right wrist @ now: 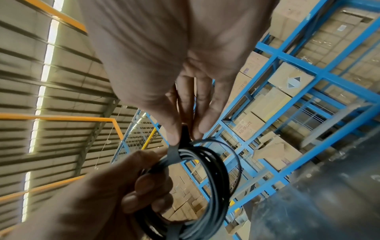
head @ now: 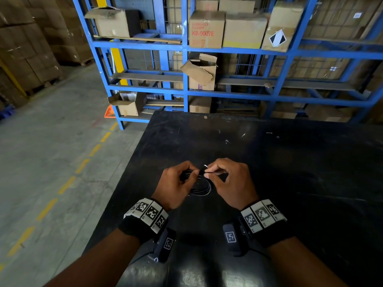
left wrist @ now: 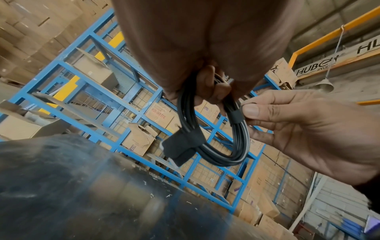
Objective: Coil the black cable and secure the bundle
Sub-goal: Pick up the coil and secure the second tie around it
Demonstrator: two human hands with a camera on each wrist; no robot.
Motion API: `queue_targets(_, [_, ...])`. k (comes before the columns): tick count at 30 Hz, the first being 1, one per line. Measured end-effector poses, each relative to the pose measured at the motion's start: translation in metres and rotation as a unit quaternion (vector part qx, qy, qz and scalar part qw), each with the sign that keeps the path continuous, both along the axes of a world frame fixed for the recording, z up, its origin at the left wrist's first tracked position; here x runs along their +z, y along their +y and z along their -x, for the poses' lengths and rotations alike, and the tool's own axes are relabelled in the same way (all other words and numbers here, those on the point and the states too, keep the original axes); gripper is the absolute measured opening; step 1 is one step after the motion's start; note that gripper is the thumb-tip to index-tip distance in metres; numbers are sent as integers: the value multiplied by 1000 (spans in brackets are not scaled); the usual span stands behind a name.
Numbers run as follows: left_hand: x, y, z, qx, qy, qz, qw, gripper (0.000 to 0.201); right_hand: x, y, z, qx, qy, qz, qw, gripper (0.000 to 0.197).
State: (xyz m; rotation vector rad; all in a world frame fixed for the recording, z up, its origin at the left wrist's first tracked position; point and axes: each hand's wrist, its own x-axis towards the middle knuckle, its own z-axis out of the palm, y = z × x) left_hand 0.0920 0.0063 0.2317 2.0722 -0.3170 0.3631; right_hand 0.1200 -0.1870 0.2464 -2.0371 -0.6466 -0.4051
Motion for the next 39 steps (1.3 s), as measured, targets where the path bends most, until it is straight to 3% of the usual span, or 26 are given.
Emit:
queue_targets(6, [3,-1,-1,-22,3,-11,1000,14,-3,-3,-2,0,62,-53,997,13])
queue_targets(10, [3,4,-5,-35,36,79,996,10,-5,-7,-7,-31,123,-115,985,22])
queue_targets(14, [-6,14,-5,-34,105,210,971,31,-6,-16,-10,-78,184,-233,952,29])
queue_targets(17, [-15,19,-4,-28,179,252,951,23,-8,-19,-8,-101,237,-308,916,24])
queue_targets(21, [-22,19,-5,-22,206,317,925,21,-17,-17,-6,-114,285,-342,888,19])
queue_targets(25, [-23,23,-13,2,193,304,933,13,-23,-18,-8,-128,316,-383,859,24])
queue_targets(30, [-34,34,-23,15,207,240,948,13,-33,-30,-16,-138,346,-347,861,26])
queue_targets(36, [-66,34,-36,37,270,215,938,11,-66,-30,-25,-156,389,-269,867,18])
queue_targets(39, [-95,28,-42,68,314,226,920,9,-96,-29,-34,-190,413,-231,861,17])
